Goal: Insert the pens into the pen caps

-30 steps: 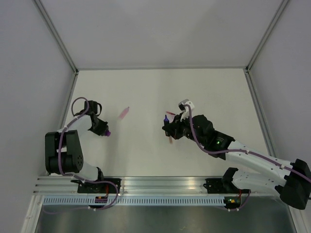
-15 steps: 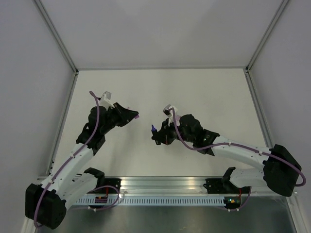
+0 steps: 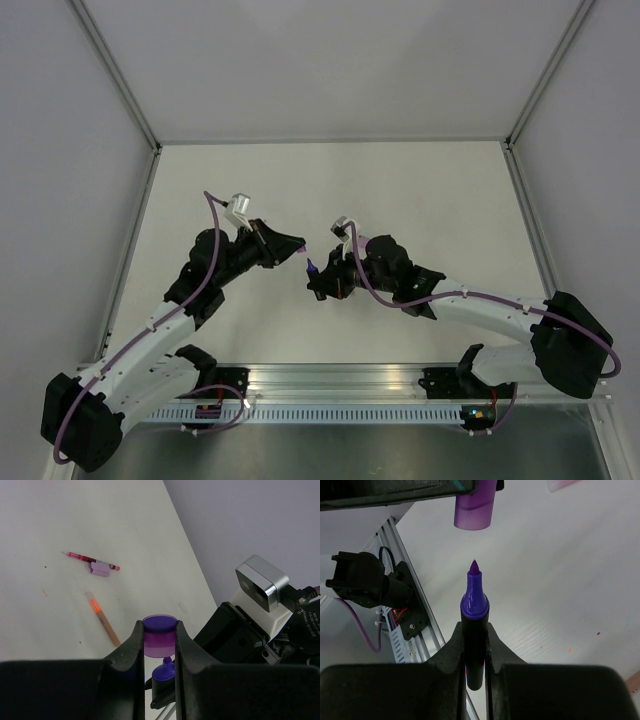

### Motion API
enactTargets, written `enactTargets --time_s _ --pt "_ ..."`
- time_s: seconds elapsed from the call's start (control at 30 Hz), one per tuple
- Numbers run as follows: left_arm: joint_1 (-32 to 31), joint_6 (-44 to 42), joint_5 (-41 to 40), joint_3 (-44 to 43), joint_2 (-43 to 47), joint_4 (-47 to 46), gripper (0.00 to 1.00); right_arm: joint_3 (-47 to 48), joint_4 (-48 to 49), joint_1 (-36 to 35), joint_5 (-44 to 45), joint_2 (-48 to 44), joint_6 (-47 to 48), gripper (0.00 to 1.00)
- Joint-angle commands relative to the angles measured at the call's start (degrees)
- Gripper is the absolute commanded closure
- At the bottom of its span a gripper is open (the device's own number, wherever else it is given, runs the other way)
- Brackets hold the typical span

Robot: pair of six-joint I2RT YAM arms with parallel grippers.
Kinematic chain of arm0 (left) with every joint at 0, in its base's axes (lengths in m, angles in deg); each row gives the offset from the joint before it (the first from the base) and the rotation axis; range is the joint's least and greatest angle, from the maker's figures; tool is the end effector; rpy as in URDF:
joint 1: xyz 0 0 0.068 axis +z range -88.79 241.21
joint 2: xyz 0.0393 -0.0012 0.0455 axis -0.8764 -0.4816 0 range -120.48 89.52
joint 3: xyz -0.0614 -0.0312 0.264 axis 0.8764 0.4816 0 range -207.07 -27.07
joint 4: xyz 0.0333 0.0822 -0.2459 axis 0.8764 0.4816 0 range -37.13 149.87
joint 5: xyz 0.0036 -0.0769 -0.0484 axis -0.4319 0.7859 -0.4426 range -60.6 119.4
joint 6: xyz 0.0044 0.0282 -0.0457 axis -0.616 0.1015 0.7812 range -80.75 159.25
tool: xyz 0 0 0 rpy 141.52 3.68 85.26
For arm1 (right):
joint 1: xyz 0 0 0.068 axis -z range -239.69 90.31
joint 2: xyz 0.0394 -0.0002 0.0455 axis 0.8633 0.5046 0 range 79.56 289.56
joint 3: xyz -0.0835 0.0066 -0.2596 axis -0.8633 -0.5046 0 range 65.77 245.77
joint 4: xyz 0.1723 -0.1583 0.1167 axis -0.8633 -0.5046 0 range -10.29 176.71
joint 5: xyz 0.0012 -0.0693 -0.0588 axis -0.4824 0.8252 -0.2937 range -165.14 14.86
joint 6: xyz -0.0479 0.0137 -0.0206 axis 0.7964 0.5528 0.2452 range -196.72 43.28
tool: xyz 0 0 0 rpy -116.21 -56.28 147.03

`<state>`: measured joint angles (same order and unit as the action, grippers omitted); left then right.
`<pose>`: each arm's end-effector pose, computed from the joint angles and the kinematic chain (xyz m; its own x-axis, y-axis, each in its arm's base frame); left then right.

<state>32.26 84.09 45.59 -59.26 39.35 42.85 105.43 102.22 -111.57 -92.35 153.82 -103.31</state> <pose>0.1785 -0.1102 0.2828 -0.5841 -0.4508 -0.6750 0.4154 0.5484 -0.7257 0.1684 0.2317 0.2426 -0.5941 -0.0647 -0.8017 -0.7360 0.4457 0.5095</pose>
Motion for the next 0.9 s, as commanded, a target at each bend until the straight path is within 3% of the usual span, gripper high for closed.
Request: enactTargets --time_s 0.0,0.87 --pt "-1.2 -1.1 -0.9 -0.2 -0.3 -2.6 0.98 0.2 3.0 0.0 -0.8 0.2 -0.7 1.00" --pt "-13.0 -4.5 -8.5 -3.8 -4.0 9.7 0.98 -1.2 -0.7 0.1 12.0 -6.1 -0.6 1.00"
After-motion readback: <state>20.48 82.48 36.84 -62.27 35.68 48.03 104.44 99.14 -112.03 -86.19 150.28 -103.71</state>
